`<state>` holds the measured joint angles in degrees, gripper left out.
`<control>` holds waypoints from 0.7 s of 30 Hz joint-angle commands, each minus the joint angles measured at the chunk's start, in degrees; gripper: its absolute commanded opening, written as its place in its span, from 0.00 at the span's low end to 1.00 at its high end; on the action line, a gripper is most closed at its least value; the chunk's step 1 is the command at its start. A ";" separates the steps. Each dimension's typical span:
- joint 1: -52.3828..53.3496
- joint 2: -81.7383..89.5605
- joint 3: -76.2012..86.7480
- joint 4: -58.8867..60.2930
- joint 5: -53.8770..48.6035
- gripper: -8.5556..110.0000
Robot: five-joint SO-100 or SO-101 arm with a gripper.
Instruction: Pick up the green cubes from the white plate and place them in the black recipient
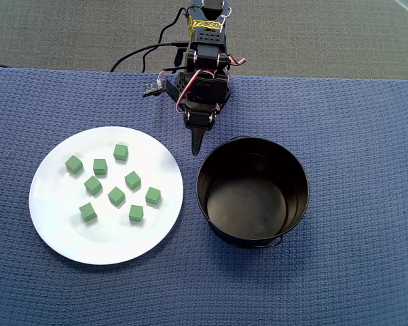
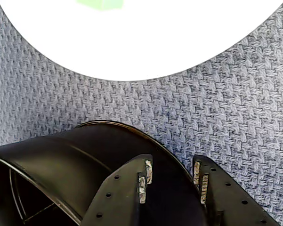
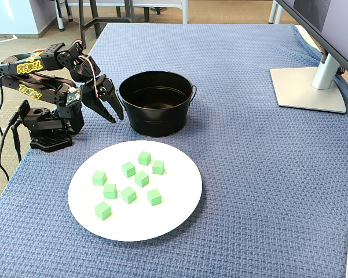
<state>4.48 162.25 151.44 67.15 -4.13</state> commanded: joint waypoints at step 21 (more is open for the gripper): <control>31.29 -77.34 -63.98 -5.89 -14.68 0.18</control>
<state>32.96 97.82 100.63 61.70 -19.95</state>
